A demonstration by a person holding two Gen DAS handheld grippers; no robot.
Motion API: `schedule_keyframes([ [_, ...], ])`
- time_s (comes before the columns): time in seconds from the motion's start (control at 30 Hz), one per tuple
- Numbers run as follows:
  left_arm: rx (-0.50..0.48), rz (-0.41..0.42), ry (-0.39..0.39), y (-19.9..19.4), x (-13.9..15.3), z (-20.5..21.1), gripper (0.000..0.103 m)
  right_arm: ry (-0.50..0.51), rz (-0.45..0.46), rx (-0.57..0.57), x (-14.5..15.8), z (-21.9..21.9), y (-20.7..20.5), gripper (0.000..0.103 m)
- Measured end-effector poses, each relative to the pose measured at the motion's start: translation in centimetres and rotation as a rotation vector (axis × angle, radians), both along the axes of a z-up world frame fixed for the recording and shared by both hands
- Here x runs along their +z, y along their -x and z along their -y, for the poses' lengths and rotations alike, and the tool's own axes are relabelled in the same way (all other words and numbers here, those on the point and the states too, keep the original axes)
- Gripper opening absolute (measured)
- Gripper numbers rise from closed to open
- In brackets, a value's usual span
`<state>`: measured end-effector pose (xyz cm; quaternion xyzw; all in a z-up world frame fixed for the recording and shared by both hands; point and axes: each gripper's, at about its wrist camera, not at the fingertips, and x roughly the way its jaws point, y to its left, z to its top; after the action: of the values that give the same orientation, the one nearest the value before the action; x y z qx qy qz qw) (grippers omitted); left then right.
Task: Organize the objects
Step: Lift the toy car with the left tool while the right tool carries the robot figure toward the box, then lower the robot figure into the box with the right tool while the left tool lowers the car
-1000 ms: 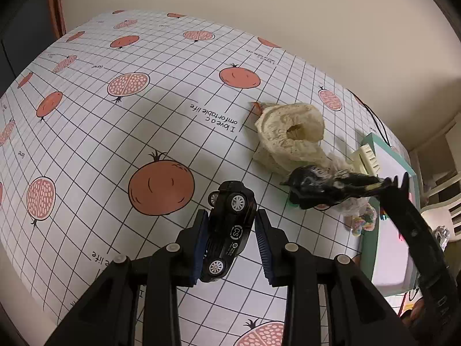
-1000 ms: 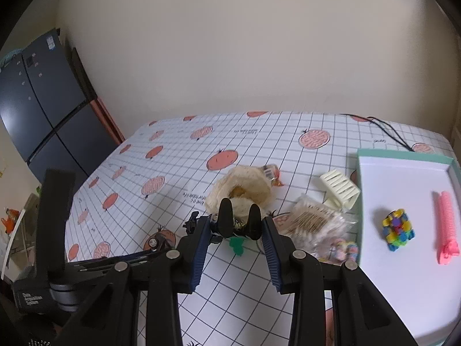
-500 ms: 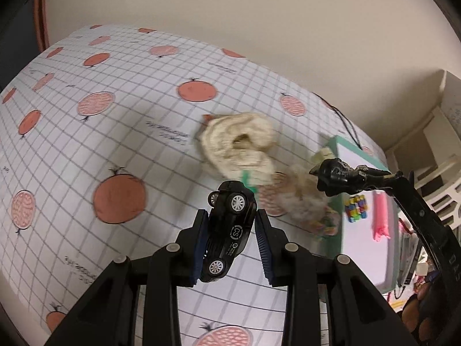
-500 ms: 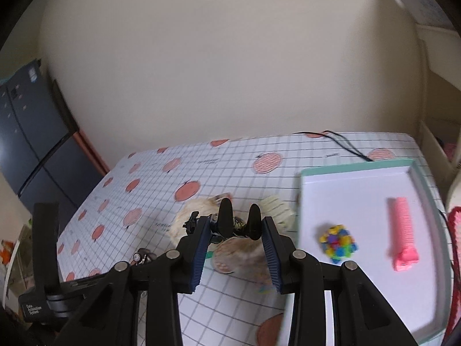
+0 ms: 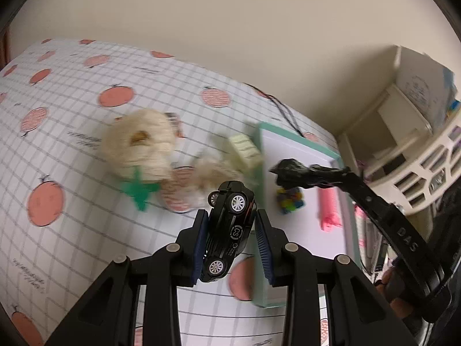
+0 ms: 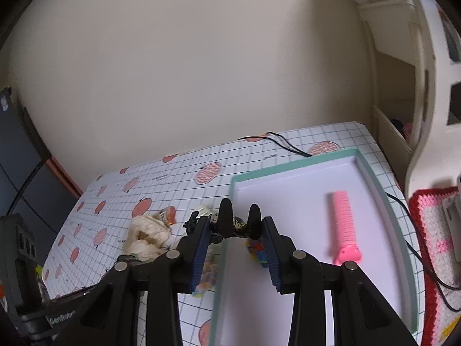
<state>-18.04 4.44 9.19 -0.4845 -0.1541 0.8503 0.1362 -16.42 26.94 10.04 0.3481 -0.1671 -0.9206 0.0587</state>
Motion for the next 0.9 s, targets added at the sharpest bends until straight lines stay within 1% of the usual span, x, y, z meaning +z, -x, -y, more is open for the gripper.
schedule_keyframes([
  [0.17, -0.064, -0.014, -0.026, -0.2, -0.2, -2.7, 0.035, -0.014, 0.012, -0.061, -0.5, -2.0, -0.1, 0.039],
  [0.33, -0.145, -0.040, -0.010, -0.6, -0.7, -5.8, 0.035, 0.003, 0.033, -0.115, -1.7, -3.9, -0.1, 0.039],
  [0.47, -0.165, -0.031, -0.042, -0.5, -1.5, -7.0, 0.035, 0.015, 0.045, -0.146, -2.5, -4.9, -0.1, 0.039],
  [0.57, -0.184, -0.026, -0.048, -0.4, -2.1, -7.9, 0.035, -0.014, 0.047, -0.174, -2.6, -5.5, -0.2, 0.039],
  [0.7, -0.206, -0.021, -0.044, -0.5, -2.8, -9.1, 0.035, -0.038, 0.069, -0.188, -3.2, -6.0, -0.1, 0.039],
  [0.9, -0.214, -0.001, -0.025, -0.5, -3.8, -9.5, 0.035, -0.063, 0.097, -0.151, -4.1, -5.7, -0.2, 0.039],
])
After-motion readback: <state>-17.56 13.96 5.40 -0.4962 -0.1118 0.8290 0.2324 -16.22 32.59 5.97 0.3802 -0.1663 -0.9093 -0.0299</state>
